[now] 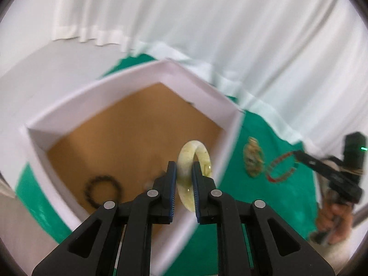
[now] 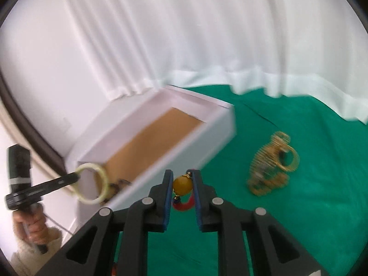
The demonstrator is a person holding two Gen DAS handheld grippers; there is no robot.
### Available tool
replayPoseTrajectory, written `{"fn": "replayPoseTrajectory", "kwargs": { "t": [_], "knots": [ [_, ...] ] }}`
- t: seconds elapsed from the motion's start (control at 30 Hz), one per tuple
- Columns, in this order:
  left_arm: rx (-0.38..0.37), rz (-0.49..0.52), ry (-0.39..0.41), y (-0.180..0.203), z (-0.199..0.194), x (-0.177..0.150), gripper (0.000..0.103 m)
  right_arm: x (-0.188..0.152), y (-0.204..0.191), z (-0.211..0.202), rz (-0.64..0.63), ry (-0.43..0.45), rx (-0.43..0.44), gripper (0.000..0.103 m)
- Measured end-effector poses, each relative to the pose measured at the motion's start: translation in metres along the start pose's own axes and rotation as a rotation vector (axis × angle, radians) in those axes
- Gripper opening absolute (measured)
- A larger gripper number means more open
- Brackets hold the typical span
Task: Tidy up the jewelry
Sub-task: 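Carry the bangle and red strand into the white box and release them, then move both tools back toward the gold chains and wooden beads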
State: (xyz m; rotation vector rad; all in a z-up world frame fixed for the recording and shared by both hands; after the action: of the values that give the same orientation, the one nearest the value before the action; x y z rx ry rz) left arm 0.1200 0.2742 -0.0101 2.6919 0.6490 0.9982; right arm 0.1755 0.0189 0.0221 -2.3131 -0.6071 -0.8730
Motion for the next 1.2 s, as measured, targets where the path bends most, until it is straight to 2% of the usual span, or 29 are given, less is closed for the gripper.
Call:
{"fn": "replayPoseTrajectory", "kwargs": {
  "t": [0.2, 0.43, 0.53, 0.57, 0.6, 0.63, 0.67, 0.7, 0.77, 0.87, 0.97, 1.07, 1.2],
  "knots": [
    [0.118, -0.054, -0.047, -0.058, 0.053, 0.016, 0.012, 0.026, -0.072, 0.076, -0.071, -0.043, 0.091, 0.017],
    [0.182, -0.087, -0.150, -0.090, 0.103, 0.002, 0.012, 0.011, -0.099, 0.176, -0.121, -0.166, 0.080, 0.017],
    [0.196, -0.074, -0.162, -0.092, 0.108, -0.004, 0.013, -0.001, -0.102, 0.198, -0.116, -0.192, 0.067, 0.020],
    [0.202, -0.075, -0.157, -0.092, 0.107, -0.003, 0.019, -0.003, -0.100, 0.200, -0.110, -0.191, 0.061, 0.020],
    [0.205, -0.075, -0.140, -0.091, 0.103, -0.001, 0.039, -0.006, -0.100, 0.200, -0.098, -0.191, 0.052, 0.031],
    [0.210, -0.073, -0.121, -0.091, 0.099, 0.001, 0.053, -0.007, -0.097, 0.198, -0.084, -0.189, 0.053, 0.040],
    [0.224, -0.069, -0.087, -0.090, 0.092, 0.003, 0.075, -0.009, -0.095, 0.193, -0.062, -0.180, 0.060, 0.057],
    [0.233, -0.066, -0.062, -0.091, 0.087, 0.003, 0.082, -0.010, -0.093, 0.186, -0.048, -0.166, 0.065, 0.062],
    [0.233, -0.043, -0.029, -0.084, 0.076, 0.001, 0.082, -0.012, -0.086, 0.174, -0.042, -0.148, 0.062, 0.062],
    [0.214, -0.007, 0.006, -0.066, 0.060, -0.006, 0.082, -0.018, -0.071, 0.150, -0.049, -0.117, 0.006, 0.066],
    [0.189, 0.060, 0.044, -0.036, 0.041, -0.020, 0.082, -0.029, -0.045, 0.119, -0.092, -0.066, -0.127, 0.079],
    [0.144, 0.117, 0.062, 0.001, 0.029, -0.036, 0.084, -0.046, -0.016, 0.090, -0.115, -0.031, -0.236, 0.080],
    [0.048, 0.213, 0.073, 0.064, 0.018, -0.071, 0.091, -0.088, 0.036, 0.048, -0.134, -0.024, -0.391, 0.080]
  ]
}}
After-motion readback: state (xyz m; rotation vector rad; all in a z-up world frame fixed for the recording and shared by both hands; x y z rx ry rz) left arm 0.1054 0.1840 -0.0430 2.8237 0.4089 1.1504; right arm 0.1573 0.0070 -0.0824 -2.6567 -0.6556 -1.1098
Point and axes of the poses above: each gripper's, at about its wrist camera, not at the fingertips, and z roughly the way its jaws point, y to its right, x to its top, the point moved 8 cm from there along z, roughly the way its jaws point, and after that the axes turned 4 degrees about x, right-handed, at the moved point
